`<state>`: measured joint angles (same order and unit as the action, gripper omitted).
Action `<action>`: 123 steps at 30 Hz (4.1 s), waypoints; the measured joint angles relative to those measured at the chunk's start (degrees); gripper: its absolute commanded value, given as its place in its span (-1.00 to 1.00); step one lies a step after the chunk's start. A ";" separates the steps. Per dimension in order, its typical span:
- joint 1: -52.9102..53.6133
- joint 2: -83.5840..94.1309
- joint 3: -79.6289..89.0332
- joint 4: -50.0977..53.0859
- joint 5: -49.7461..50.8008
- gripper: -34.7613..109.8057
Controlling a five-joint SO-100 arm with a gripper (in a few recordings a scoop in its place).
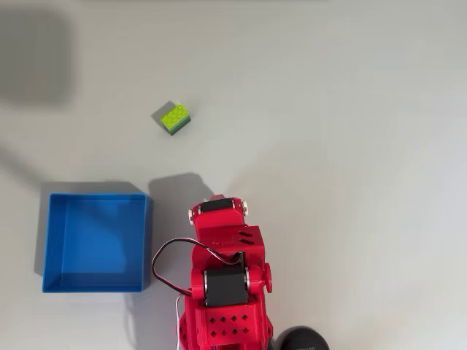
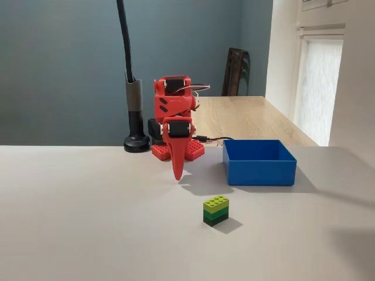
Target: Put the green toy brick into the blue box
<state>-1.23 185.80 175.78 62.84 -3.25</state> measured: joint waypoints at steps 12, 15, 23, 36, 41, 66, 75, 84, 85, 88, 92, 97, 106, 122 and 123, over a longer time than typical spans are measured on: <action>0.00 0.00 0.00 0.00 0.00 -0.52; 0.00 0.00 0.00 0.00 0.00 -0.52; 0.00 0.00 0.00 0.00 0.00 -0.52; 0.00 0.00 0.00 0.00 0.00 -0.52; 0.00 0.00 0.00 0.00 0.00 -0.52; 0.00 0.00 0.00 0.00 0.00 -0.52; 0.00 0.00 0.00 0.00 0.00 -0.52; 0.00 0.00 0.00 0.00 0.00 -0.52; -0.18 0.00 0.00 0.00 0.00 -0.52; -0.53 0.00 0.00 0.00 0.00 -0.52; -0.53 0.00 0.00 0.00 0.00 -0.52; -0.53 0.00 0.00 0.00 0.00 -0.52; -0.53 0.00 0.00 0.00 0.00 -0.52; -5.27 -4.57 -11.16 0.00 -2.99 -0.52; -5.36 -6.33 -12.30 0.00 -2.55 -0.52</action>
<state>-6.59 179.47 163.48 62.84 -5.80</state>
